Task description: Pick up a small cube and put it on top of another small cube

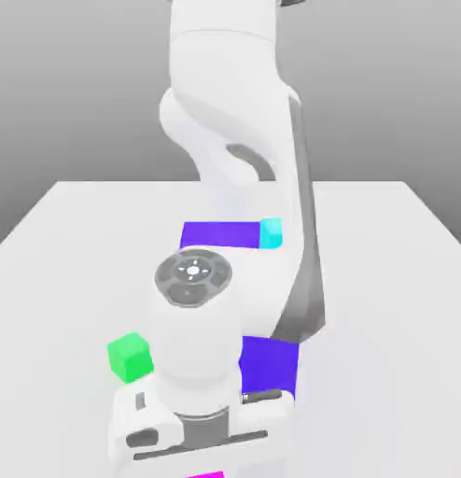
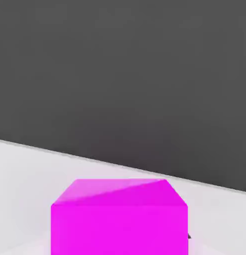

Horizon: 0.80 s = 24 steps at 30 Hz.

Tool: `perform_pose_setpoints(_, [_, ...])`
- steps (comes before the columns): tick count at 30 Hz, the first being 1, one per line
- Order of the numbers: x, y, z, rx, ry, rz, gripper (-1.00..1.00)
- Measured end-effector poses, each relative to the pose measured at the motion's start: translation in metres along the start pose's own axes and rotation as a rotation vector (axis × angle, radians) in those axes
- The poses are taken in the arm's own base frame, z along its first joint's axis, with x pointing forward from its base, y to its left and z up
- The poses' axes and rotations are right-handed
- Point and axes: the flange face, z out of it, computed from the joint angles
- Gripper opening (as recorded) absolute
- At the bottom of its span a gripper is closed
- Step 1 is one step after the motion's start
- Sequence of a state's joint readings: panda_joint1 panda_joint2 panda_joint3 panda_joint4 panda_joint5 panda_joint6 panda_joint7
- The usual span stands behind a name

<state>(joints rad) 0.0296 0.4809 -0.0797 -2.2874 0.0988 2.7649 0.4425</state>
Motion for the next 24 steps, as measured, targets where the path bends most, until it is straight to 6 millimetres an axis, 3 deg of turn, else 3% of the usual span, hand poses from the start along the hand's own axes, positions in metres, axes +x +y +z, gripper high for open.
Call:
perform_pose_setpoints(3, [0.0, 0.0, -0.038, 0.0, 0.0, 0.0, -1.0])
perform_pose_setpoints(4, [-0.003, -0.007, -0.044, 0.004, -0.001, -0.036, -1.0])
perform_pose_setpoints(6, [-0.003, -0.001, -0.049, -0.007, -0.008, -0.062, -1.0])
perform_pose_setpoints(16, [0.003, 0.091, -0.05, -0.109, -0.048, -0.076, -1.0])
perform_pose_setpoints(24, [-0.007, 0.168, -0.053, -0.204, -0.07, -0.052, -1.0])
